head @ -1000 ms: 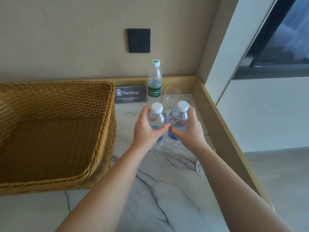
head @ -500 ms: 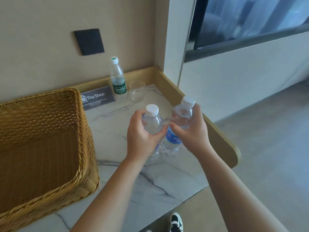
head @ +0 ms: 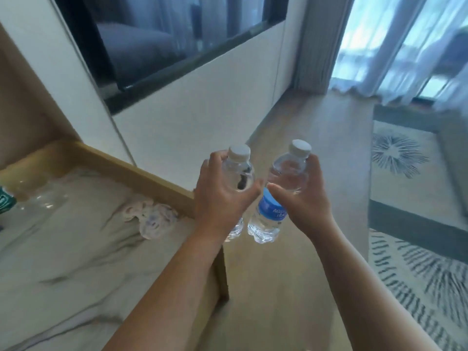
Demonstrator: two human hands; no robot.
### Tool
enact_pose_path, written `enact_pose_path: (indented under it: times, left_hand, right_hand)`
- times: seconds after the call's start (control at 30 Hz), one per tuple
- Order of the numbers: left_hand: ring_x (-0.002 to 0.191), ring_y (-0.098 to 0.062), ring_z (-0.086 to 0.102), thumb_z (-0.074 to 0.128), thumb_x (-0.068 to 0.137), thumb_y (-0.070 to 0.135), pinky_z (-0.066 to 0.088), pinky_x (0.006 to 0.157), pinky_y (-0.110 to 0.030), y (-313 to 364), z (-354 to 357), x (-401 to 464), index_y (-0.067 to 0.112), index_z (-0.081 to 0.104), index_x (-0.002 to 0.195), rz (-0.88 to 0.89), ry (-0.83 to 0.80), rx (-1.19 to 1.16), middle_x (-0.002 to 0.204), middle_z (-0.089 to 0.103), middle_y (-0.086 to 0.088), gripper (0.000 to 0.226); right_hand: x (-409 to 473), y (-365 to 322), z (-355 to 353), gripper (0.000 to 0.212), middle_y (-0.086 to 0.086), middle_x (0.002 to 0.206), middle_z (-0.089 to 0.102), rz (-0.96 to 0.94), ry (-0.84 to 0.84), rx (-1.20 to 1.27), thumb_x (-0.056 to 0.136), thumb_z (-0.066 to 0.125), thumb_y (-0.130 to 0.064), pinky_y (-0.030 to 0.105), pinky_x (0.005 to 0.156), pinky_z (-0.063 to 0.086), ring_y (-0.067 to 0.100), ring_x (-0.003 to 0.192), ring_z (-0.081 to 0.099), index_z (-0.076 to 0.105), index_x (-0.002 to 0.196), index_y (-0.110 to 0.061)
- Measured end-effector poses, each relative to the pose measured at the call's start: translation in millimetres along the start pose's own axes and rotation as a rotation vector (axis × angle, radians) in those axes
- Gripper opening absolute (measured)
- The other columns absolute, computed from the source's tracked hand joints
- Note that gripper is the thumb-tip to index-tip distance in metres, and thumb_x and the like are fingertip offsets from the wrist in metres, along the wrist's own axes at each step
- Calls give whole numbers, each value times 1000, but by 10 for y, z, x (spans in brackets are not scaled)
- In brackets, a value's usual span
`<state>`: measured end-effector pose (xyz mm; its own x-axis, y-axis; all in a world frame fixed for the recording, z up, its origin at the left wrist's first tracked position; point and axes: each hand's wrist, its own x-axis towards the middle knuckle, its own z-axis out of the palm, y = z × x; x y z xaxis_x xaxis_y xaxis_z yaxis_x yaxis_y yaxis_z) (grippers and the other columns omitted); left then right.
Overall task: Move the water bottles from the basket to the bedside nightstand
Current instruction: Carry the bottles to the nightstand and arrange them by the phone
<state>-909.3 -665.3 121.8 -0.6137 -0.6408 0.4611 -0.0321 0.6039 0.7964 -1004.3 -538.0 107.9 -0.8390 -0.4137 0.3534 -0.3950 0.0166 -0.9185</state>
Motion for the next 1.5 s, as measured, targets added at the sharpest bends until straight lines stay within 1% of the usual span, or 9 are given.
enact_pose_path:
  times: [0.07, 0.2, 0.4, 0.5, 0.87, 1.1, 1.23, 1.4, 1.5]
  left_hand:
    - [93, -12, 58, 81, 64, 49, 51, 77, -35, 269, 482, 1, 29, 47, 108, 51, -59, -24, 103, 58, 9, 60]
    - [92, -13, 61, 82, 63, 46, 48, 77, -27, 803, 1442, -30, 24, 49, 108, 88, -173, -119, 103, 61, 7, 60]
    - [93, -16, 63, 79, 60, 52, 52, 79, -35, 1492, 2861, -218, 25, 48, 108, 119, -337, -240, 107, 62, 2, 63]
    - [91, -16, 63, 80, 61, 50, 50, 75, -30, 1798, 3453, -323, 25, 48, 107, 154, -413, -289, 105, 63, 1, 62]
    - [88, -19, 63, 81, 65, 44, 52, 78, -37, 2395, 5341, -511, 23, 49, 106, 213, -661, -385, 98, 65, 1, 56]
    - [83, -16, 63, 80, 64, 47, 46, 70, -24, 2525, 6875, -28, 31, 46, 105, 210, -754, -404, 97, 65, 0, 56]
    - [89, -19, 62, 82, 65, 42, 50, 76, -32, 2672, 7833, 466, 27, 47, 107, 207, -817, -401, 102, 63, -2, 57]
    - [88, 12, 51, 82, 65, 40, 36, 70, -4, 2900, 8877, 945, 25, 49, 109, 242, -849, -419, 97, 53, 13, 57]
    - [88, 14, 50, 81, 65, 39, 37, 71, -5, 3045, 9418, 1067, 29, 48, 108, 226, -885, -453, 97, 44, 26, 55]
  right_hand:
    - [27, 88, -501, 55, -11, 98, 70, 5, 56, -36, 61, 77, -34, 26, 77, 53, 11, 85, 71, 45, 103, -47]
    - [69, 258, -1573, 57, -23, 94, 67, -2, 225, -119, 62, 76, -31, 7, 67, 47, -2, 79, 68, 46, 110, -39]
    - [14, 538, -3094, 62, -14, 99, 68, 59, 381, -246, 64, 80, -31, 18, 76, 52, 5, 85, 69, 46, 116, -34]
    - [-65, 615, -3673, 64, -18, 100, 67, 89, 469, -296, 62, 79, -38, 8, 72, 47, 0, 86, 68, 45, 116, -36]
    - [-47, 1263, -5176, 63, -7, 107, 62, 226, 716, -423, 66, 74, -28, 8, 72, 47, 0, 90, 63, 43, 120, -33]
    - [786, 1989, -6031, 61, -7, 106, 62, 285, 816, -448, 67, 73, -23, 1, 70, 42, -6, 90, 61, 42, 119, -30]
    - [1530, 2382, -6561, 63, -8, 110, 59, 331, 853, -445, 68, 73, -25, -1, 71, 40, -13, 93, 57, 40, 121, -32]
    - [2278, 2761, -7228, 62, -11, 110, 57, 373, 934, -448, 68, 72, -30, -2, 69, 41, -15, 93, 57, 39, 120, -37]
    - [2518, 2948, -7623, 63, -15, 108, 57, 395, 988, -460, 69, 73, -29, -2, 66, 41, -15, 90, 58, 39, 120, -37]
